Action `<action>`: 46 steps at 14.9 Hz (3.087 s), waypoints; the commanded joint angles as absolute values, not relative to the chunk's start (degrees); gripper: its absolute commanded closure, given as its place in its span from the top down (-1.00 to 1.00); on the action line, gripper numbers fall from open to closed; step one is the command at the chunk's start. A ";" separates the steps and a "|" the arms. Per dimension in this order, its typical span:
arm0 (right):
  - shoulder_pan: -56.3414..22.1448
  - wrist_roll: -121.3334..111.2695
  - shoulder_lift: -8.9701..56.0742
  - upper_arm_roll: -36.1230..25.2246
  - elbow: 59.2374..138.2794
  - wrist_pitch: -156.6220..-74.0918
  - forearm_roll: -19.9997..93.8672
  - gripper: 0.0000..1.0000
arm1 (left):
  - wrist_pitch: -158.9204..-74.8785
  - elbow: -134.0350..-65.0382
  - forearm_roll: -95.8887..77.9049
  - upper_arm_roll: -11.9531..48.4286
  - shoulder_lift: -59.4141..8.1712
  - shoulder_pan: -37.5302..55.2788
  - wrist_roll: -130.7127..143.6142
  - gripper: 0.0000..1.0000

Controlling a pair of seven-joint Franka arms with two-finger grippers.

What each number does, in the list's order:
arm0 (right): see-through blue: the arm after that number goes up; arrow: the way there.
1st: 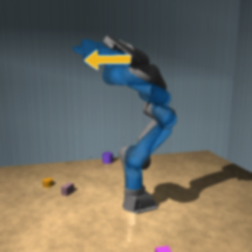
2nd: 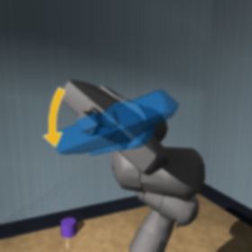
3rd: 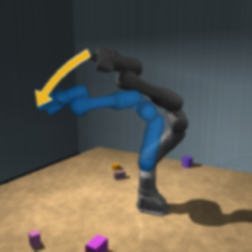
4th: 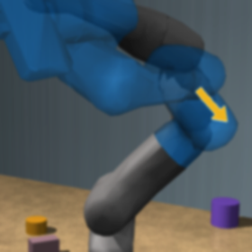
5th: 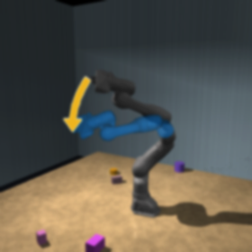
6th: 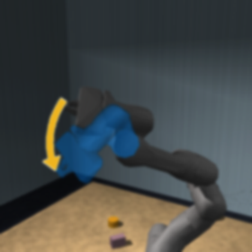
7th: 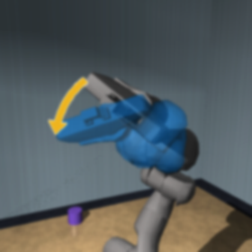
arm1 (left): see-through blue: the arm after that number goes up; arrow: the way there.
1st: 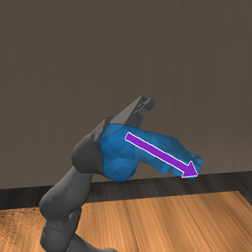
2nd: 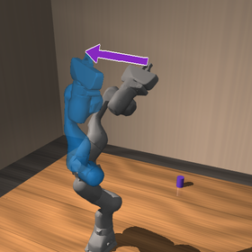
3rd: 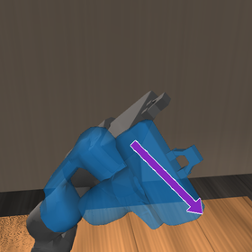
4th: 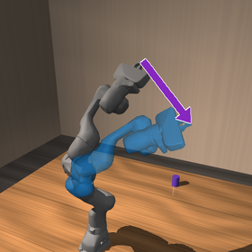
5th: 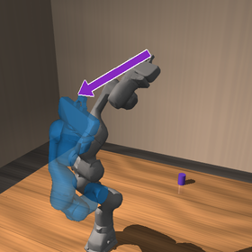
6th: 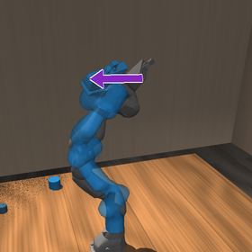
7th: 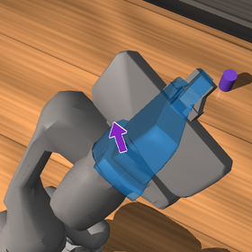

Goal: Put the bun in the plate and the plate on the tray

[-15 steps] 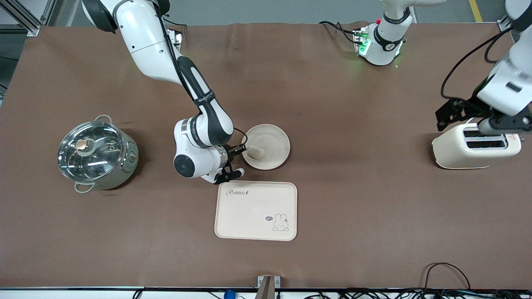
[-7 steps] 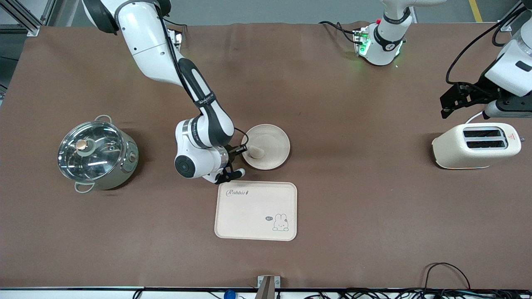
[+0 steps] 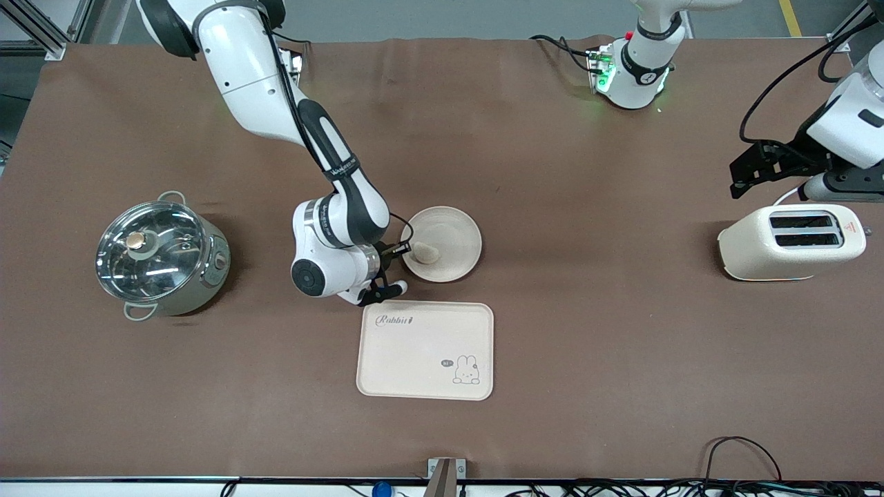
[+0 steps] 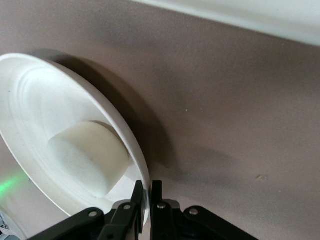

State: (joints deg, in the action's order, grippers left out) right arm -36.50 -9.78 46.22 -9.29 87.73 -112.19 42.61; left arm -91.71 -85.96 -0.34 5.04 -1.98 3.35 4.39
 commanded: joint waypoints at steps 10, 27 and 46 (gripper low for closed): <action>-29.89 -5.63 44.91 -10.20 77.53 -110.38 43.95 -0.97 | -90.35 -84.11 0.09 5.10 -2.46 2.99 3.52 1.00; -25.05 0.44 62.32 -9.76 56.95 -119.97 43.94 -0.86 | -90.26 -84.20 0.09 4.75 -2.37 2.81 1.41 1.00; -24.52 0.09 38.18 -18.36 60.18 -95.99 15.12 1.00 | -90.18 -84.29 3.59 5.01 -2.29 2.90 2.72 1.00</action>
State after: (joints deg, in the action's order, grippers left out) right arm -24.88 -0.16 46.11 -16.51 54.59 -99.51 16.48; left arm -91.31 -85.15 1.04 4.60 -2.32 2.92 2.25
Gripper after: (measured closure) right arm 0.000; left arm 0.000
